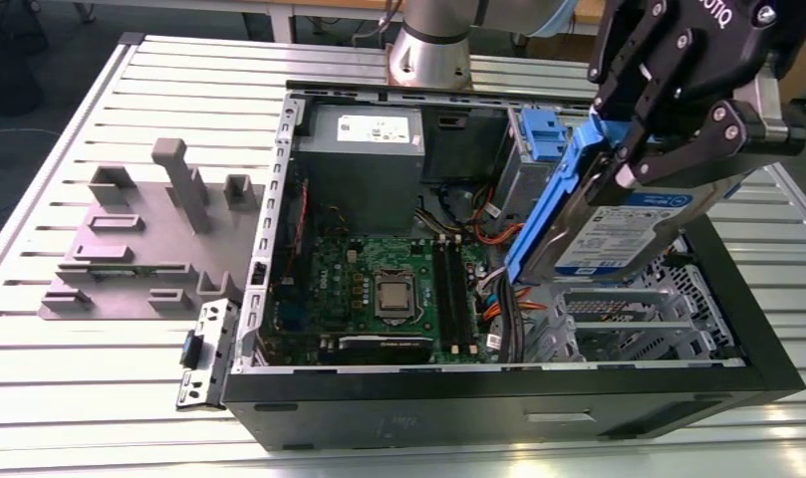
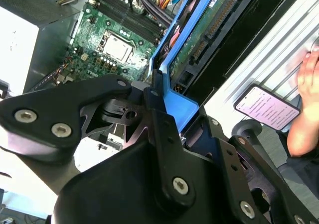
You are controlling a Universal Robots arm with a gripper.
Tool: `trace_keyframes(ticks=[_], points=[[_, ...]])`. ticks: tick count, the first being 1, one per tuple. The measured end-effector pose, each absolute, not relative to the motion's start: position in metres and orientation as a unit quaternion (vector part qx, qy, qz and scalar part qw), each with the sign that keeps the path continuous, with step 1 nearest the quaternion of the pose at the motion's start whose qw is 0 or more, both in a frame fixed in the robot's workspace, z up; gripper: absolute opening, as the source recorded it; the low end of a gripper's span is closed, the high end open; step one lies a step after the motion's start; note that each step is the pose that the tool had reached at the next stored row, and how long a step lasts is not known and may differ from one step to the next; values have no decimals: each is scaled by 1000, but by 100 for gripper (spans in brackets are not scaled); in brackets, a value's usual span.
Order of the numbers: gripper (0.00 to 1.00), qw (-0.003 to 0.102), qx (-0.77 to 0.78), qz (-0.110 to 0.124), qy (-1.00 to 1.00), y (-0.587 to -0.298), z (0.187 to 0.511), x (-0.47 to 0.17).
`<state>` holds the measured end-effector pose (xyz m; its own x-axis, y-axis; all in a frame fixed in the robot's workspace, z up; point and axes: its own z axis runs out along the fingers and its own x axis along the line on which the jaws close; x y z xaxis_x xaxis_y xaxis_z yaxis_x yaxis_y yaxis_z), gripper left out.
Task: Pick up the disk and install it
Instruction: 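Insert the disk into the insertion slot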
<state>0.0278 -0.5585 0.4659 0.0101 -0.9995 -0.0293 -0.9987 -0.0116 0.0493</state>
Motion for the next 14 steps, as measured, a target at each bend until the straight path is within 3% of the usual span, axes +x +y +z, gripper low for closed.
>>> trace_keyframes(ticks=[14], points=[[37,7,711,-28,-703,-562,462,38]])
